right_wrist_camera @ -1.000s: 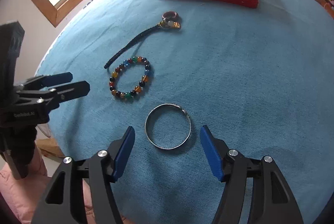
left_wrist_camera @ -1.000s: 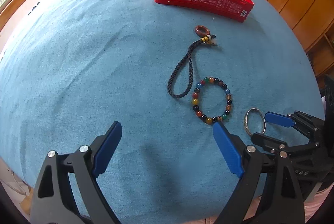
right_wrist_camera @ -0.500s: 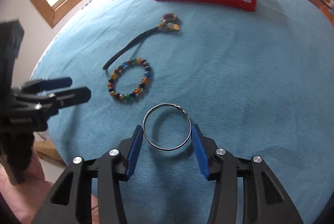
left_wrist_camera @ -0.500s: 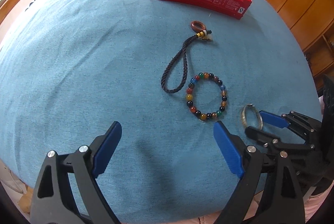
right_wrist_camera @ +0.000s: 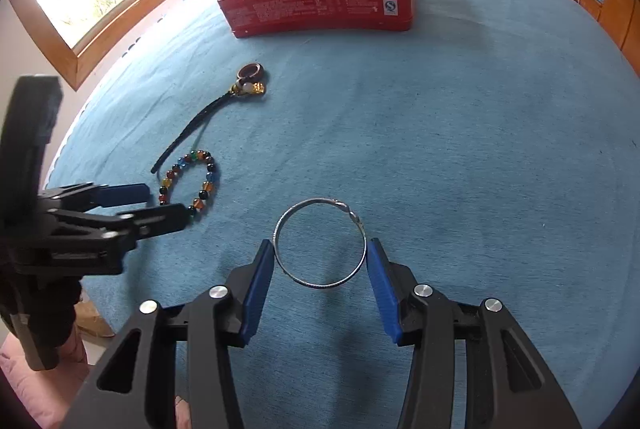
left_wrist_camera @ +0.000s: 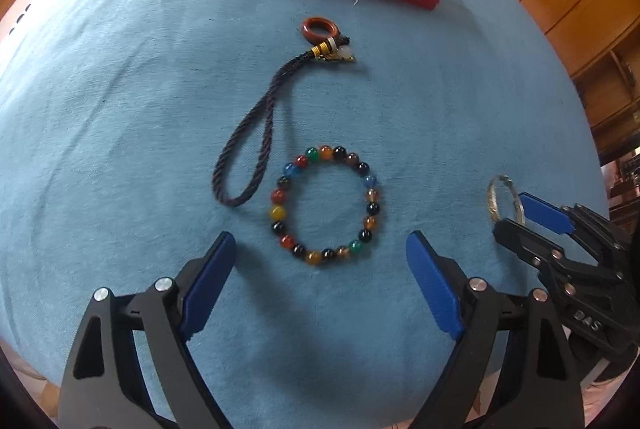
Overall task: Organize jewelry
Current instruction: 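Grasp the multicolored bead bracelet with the left tool while the right tool holds the ring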
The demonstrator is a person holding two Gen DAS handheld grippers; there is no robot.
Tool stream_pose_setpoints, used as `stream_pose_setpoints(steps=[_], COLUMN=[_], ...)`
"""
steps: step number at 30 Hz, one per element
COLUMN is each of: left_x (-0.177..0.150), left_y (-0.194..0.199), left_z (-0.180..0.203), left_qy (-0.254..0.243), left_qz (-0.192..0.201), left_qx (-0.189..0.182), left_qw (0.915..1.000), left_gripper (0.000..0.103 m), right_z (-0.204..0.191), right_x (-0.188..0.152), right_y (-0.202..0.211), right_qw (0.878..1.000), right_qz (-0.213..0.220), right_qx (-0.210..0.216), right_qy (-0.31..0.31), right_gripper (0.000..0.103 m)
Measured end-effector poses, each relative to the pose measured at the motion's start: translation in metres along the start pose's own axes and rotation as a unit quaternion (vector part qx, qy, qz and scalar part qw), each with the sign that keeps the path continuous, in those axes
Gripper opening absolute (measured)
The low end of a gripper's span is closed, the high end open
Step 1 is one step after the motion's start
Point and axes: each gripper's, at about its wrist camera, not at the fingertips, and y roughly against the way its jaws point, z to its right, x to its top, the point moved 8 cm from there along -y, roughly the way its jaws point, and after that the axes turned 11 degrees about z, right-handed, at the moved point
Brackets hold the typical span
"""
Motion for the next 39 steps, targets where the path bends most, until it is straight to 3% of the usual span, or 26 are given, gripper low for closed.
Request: stream_pose_setpoints(steps=[3,5,9,13,15,23,39], left_x=[0.006,0.009,0.015,0.016,0.015,0.012,0.043], left_y=[-0.005,-0.007,-0.011,-0.01,-0.01,0.006,0.053], left_z=[0.001,0.002,0.006,0.012,0.015,0.017,0.01], left_qy=[-0.002,-0.007,-0.028,-0.025,-0.021,-0.025,-0.016], left_qz=[0.001,0.001,-0.002,-0.004,-0.008,0.019,0.079], left_qx=[0.009,0.012,0.015,-0.01,-0.028,-0.053,-0.088], left_qw=[1.0,0.9999,0.9995,0.9996,0.9993,0.9981,0.9928], left_gripper=[0.079,0.067,0.055,0.016,0.007,0.006,0.006], right_z=[0.004,0.007,0.01,0.011,0.012,0.015,0.017], right_x=[-0.001,-0.001,0.003,0.004,0.004,0.007,0.045], right_y=[-0.001,-0.002,-0.003,-0.002,-0.002,-0.001,0.011], right_qw=[1.0,1.0,1.0,1.0,1.0,1.0,0.998], right_qz=[0.0,0.0,0.005,0.006,0.005,0.009,0.041], right_qx=[0.003,0.005,0.008,0.011,0.012,0.014,0.024], right_qy=[-0.003,-0.008,-0.012,-0.014,-0.016,-0.022,-0.034], right_gripper=[0.048,0.048,0.048,0.048,0.048,0.048,0.048])
